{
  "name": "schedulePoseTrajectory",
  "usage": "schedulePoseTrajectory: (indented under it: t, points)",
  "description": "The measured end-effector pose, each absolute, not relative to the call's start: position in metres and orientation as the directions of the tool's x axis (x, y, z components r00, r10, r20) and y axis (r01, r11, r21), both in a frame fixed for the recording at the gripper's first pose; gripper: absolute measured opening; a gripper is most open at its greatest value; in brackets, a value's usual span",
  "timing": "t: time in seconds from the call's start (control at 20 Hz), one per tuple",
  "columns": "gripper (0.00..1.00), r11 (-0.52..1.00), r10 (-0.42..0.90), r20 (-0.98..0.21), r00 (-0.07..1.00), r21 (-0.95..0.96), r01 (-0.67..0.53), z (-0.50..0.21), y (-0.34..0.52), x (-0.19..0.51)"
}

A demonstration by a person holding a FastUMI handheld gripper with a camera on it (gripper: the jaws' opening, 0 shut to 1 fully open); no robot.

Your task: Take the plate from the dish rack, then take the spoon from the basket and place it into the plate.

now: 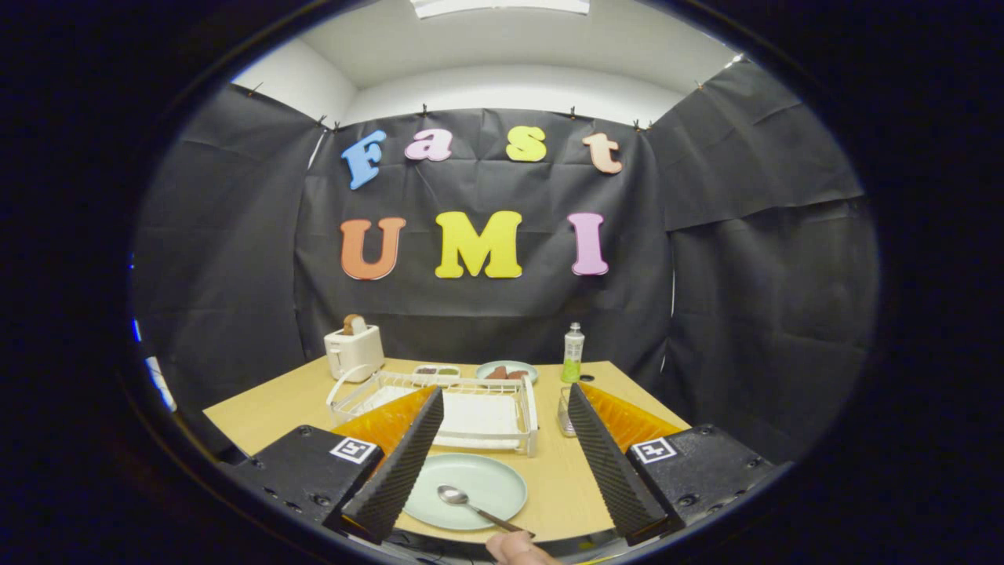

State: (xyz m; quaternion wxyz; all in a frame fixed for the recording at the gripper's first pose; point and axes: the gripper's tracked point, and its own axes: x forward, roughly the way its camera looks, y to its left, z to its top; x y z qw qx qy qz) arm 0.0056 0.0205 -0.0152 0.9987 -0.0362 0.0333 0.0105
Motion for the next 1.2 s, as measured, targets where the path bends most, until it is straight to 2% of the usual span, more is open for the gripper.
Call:
schedulePoseTrajectory:
  t: [1.2]
  points:
    - [1.0,0.997,0.049,-0.102,0.994,-0.061,-0.055,-0.028,0.02,0.0]
